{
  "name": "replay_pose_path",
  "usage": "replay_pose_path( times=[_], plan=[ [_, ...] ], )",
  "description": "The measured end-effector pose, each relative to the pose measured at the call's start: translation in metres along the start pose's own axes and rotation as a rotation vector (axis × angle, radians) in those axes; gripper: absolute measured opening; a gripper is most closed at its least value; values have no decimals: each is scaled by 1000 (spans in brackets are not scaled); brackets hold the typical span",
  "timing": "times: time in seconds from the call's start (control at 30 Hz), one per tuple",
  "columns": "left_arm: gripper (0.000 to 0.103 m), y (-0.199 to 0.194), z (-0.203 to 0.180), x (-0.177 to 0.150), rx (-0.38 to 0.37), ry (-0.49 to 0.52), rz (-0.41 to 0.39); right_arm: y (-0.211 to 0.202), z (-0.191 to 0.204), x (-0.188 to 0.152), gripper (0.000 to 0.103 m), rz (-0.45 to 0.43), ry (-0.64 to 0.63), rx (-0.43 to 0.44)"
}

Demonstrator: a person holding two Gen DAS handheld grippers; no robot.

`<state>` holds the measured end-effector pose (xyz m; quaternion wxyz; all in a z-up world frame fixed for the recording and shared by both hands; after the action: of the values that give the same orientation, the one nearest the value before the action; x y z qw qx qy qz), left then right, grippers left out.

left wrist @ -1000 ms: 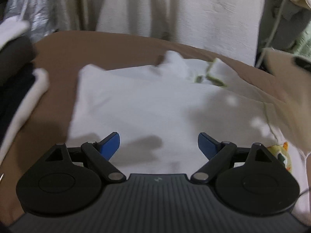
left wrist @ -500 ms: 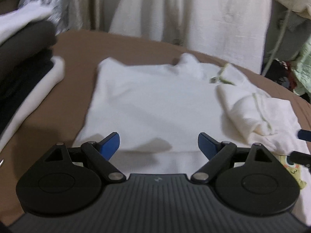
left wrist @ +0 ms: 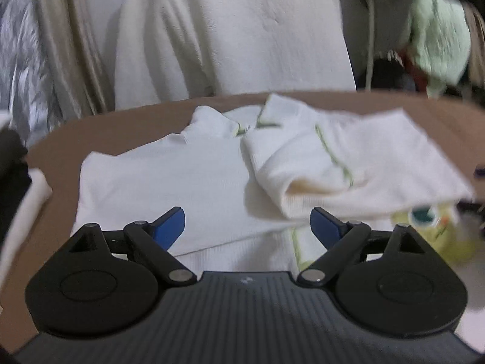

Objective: Fold clothes

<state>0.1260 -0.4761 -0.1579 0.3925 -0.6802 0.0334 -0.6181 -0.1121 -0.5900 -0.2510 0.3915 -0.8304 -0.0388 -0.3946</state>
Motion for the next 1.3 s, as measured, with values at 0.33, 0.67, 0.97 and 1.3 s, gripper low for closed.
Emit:
replay_pose_path(
  times=[0.33, 0.67, 0.97, 1.3],
  plan=[
    [92, -14, -45, 15, -49, 192, -96, 9, -4, -2, 28, 26, 20, -23],
    [92, 78, -123, 36, -306, 192, 175, 18, -13, -10, 34, 35, 202, 91],
    [10, 99, -60, 41, -200, 2, 163, 26, -13, -11, 44, 58, 167, 137],
    [11, 49, 108, 58, -89, -355, 45, 36, -30, -13, 61, 109, 333, 206]
  ],
)
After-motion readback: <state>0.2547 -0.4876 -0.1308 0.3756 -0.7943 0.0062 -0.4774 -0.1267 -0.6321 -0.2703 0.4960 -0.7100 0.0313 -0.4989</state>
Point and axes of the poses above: each gripper's, at about its wrist camera, not at the fingertips, and y roughly the way its jaws point, z to its left, x to its top, the point moved 10 cm from there along y, roughly the way its jaws point, and after that the axes turned 1 degree about -y, right-handed, at the moved point
